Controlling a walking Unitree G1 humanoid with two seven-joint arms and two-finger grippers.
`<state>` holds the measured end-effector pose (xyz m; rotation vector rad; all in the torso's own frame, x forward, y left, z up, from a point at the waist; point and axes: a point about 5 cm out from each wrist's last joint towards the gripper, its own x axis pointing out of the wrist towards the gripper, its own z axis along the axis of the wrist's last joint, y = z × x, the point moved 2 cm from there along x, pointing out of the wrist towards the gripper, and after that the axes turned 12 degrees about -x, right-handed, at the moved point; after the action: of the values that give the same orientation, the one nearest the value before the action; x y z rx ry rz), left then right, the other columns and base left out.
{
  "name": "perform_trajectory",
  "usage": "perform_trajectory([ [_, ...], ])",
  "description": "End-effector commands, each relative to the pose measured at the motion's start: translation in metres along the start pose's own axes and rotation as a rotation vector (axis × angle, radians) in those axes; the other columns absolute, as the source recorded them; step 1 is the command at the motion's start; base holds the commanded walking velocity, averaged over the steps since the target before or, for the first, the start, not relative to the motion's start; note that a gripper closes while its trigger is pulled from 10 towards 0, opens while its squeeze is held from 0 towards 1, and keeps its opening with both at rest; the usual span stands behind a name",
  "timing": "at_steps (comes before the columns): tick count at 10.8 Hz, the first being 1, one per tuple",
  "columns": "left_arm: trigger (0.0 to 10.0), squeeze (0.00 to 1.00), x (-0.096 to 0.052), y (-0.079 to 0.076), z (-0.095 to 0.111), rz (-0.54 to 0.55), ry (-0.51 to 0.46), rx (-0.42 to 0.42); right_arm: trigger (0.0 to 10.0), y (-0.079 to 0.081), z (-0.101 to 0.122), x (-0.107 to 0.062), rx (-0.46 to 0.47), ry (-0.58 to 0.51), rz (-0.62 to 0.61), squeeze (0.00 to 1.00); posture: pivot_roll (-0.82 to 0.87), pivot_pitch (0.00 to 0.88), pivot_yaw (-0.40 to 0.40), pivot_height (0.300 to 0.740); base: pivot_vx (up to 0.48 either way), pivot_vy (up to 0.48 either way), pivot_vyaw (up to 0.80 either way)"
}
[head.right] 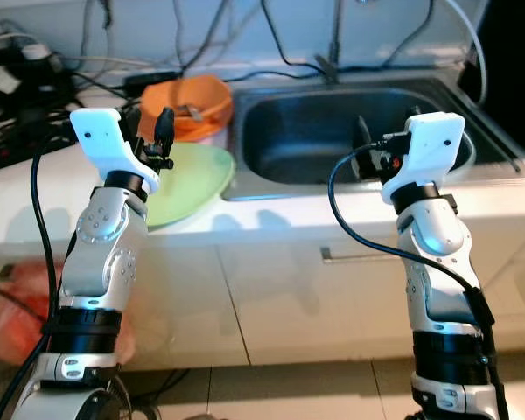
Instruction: Kitchen organization
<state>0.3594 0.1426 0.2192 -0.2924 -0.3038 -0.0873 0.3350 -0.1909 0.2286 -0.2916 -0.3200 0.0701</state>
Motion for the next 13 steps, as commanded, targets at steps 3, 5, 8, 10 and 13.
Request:
perform_trajectory([
  [3,10.0,0.00,0.0019,0.0050,0.0006,0.031,0.007,0.015,10.0,0.0026,0.0054,0.0044,-0.008,-0.019,0.005,0.00,-0.01,0.000,0.068,0.740,0.300,-0.370,0.78],
  [5,10.0,0.00,0.0011,0.0050,-0.0007,0.032,0.014,0.006,10.0,0.0028,0.0049,0.0040,-0.002,-0.017,0.002,0.00,-0.01,0.000,0.068,0.740,0.302,-0.369,0.48],
  [8,10.0,0.00,-0.0010,0.0019,-0.0008,0.016,0.006,-0.024,10.0,0.0035,0.0042,0.0041,-0.002,-0.013,0.002,0.00,-0.01,0.001,0.064,0.740,0.000,0.000,0.00],
  [10,10.0,0.00,-0.0013,0.0015,-0.0013,0.011,0.009,-0.025,10.0,0.0047,0.0038,0.0048,0.000,-0.012,0.000,0.00,-0.01,0.001,0.064,0.740,0.000,0.000,0.00],
  [13,10.0,0.00,-0.0016,0.0006,-0.0018,0.019,0.008,-0.010,10.0,0.0046,0.0042,0.0054,0.006,-0.012,-0.004,0.00,-0.01,0.000,0.063,0.740,0.000,0.000,0.00],
])
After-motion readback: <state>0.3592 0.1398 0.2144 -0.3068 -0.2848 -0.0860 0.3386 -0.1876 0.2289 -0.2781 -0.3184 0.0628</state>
